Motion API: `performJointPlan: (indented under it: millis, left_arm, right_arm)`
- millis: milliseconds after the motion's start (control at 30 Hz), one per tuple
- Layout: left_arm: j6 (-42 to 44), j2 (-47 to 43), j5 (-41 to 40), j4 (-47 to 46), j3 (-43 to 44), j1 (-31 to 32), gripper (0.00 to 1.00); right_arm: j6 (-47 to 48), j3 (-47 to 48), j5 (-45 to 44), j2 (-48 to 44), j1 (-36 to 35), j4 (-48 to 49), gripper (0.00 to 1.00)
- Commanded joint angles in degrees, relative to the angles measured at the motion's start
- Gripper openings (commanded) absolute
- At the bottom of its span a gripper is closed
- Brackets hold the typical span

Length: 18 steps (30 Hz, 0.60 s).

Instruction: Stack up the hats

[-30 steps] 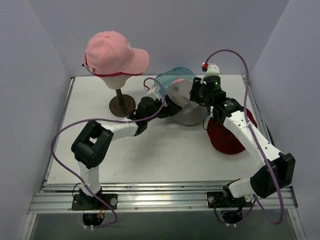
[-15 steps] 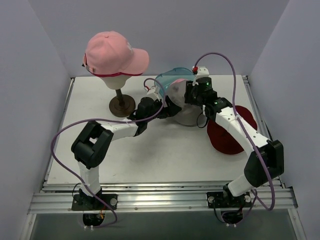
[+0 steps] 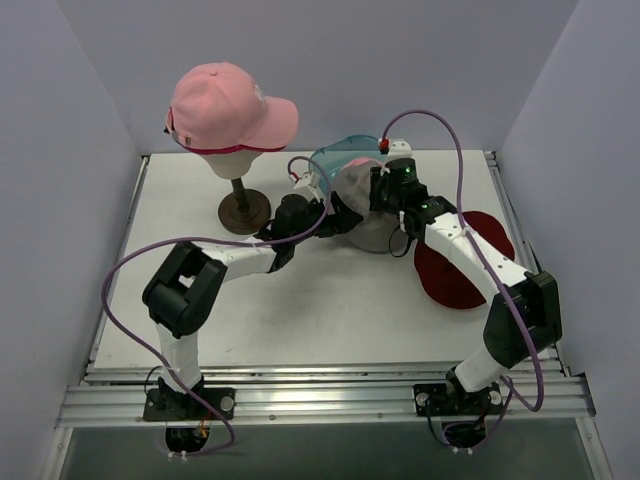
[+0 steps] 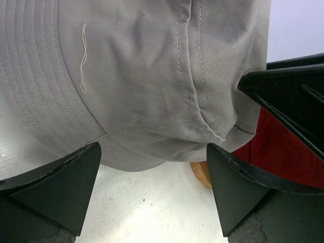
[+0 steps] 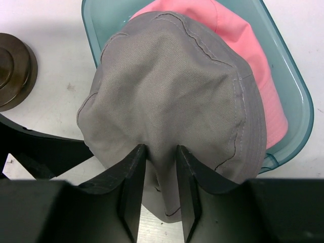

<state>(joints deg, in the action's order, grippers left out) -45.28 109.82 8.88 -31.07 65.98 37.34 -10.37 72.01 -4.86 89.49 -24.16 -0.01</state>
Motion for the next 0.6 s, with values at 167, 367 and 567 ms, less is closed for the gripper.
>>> performJointPlan:
  millis: [167,367,567]
  left_arm:
    - [1.4,-3.7,-0.1,-2.2,-0.8,-0.3,0.94]
    - [3.8,-9.3,-1.6,2.5,-2.5,-0.1,0.94]
    - [7.7,-18.5,-5.9,10.9,-3.8,2.5,0.94]
  right_arm:
    - [-0.5,3.3,-1.1,1.0,-0.4,0.3,0.00]
    - [-1.0,9.6,-1.4,0.8,-0.4,-3.1,0.00]
    - [-0.4,16.9,-2.5,0.2,-0.4,-6.7,0.00]
